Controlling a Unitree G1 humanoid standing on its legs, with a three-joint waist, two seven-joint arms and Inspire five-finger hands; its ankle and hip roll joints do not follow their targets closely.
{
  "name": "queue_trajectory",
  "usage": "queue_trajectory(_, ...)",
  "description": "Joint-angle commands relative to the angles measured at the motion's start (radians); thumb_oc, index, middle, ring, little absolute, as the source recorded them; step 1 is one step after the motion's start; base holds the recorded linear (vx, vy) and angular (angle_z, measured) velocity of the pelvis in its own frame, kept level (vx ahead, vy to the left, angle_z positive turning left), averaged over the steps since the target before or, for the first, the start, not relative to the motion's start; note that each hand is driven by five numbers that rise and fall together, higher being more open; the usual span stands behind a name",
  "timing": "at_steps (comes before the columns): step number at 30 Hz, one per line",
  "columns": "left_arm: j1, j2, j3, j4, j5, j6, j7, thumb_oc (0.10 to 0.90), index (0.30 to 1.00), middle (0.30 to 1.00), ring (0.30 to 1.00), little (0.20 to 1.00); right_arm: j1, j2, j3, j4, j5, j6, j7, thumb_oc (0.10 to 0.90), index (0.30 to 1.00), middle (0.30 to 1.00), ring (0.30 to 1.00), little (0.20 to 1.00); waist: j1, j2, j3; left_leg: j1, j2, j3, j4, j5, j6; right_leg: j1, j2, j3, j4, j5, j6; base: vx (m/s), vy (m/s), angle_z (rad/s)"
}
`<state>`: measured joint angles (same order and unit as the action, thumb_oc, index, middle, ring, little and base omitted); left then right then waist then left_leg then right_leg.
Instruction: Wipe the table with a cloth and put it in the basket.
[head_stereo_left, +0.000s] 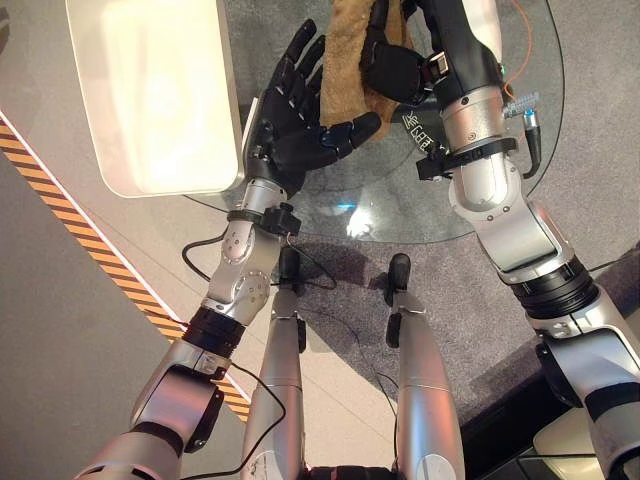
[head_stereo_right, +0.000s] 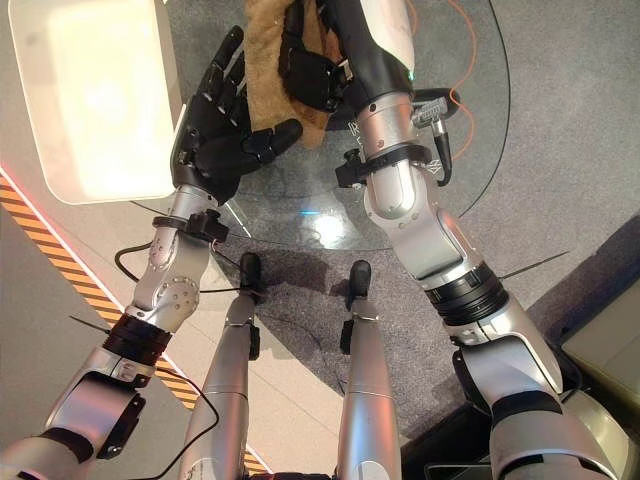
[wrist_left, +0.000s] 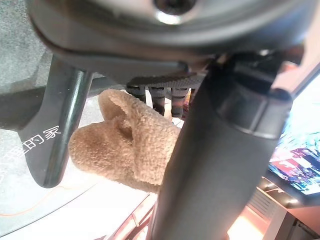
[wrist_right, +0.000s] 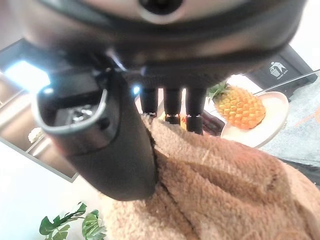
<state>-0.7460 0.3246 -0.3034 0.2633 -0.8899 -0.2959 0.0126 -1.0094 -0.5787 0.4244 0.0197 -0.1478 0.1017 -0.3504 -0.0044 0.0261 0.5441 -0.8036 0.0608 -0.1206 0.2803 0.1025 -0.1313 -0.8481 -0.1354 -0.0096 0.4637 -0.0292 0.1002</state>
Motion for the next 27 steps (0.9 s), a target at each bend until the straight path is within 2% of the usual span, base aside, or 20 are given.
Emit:
queue_trajectory(1,-0.124,-0.01,0.008,-0.046,0.027,-0.06,-0.04,0.8,0.9,0.9,0.9,0.9,-0.237,0.032,-0.046,-0.247,0.021,-0.149,-0.016,0.1,0.3,0.3,0.3,0.2,-0.008,-0.012,-0.024,0.058,-0.113,0.102,-0.024,-0.036,0.117,0.091,0.131,-0.038,-0.114,-0.005,-0.057,0.0,0.0,0.0)
queue_trajectory(26,-0.153,-0.032,-0.003,-0.026,0.053,-0.051,-0.048,0.8,0.9,0.9,0.9,0.9,-0.233,0.088,-0.032,-0.281,0.103,-0.156,0.061,0.1,0.3,0.3,0.3,0.2,-0.011,-0.012,-0.024,0.052,-0.11,0.106,-0.026,-0.03,0.115,0.084,0.136,-0.037,-0.111,-0.008,-0.062,0.0,0.0,0.0)
queue_trajectory(27,-0.155,-0.031,-0.004,-0.027,0.052,-0.048,-0.048,0.69,0.806,0.806,0.806,0.79,-0.235,0.09,-0.031,-0.284,0.104,-0.153,0.063,0.1,0.3,0.3,0.3,0.2,-0.01,-0.011,-0.024,0.052,-0.11,0.106,-0.027,-0.029,0.115,0.084,0.137,-0.037,-0.111,-0.008,-0.062,0.0,0.0,0.0)
